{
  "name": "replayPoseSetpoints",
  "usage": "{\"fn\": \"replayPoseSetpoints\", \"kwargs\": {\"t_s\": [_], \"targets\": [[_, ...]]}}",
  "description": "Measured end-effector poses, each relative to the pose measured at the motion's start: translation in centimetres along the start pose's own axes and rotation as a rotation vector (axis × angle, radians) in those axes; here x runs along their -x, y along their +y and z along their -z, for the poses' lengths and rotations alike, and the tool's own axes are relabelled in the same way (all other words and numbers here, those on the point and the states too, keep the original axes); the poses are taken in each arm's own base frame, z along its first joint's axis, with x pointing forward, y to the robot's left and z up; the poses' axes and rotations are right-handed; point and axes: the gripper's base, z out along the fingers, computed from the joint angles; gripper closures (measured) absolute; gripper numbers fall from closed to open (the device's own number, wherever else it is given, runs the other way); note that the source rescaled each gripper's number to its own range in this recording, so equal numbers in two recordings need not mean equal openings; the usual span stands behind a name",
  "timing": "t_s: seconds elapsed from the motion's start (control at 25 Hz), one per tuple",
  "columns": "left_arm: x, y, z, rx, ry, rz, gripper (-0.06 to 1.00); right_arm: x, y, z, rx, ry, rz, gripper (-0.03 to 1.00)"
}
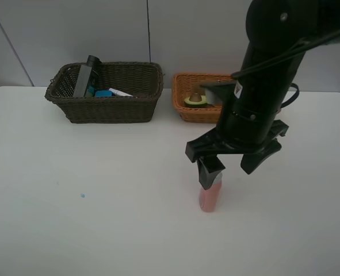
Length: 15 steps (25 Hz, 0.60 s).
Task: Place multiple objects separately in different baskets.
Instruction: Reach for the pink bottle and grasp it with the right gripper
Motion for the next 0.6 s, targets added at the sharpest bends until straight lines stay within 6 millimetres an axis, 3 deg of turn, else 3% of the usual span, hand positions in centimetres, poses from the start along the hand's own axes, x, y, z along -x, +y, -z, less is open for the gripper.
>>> {"fn": "replayPoseSetpoints", "kwargs": {"t_s": [0.6], "targets": [[0.0,0.0,0.0,0.0,0.0,0.0,-0.06,1.1,0.4,-0.7,0.032,-0.068,-0.009,-0.01]]}}
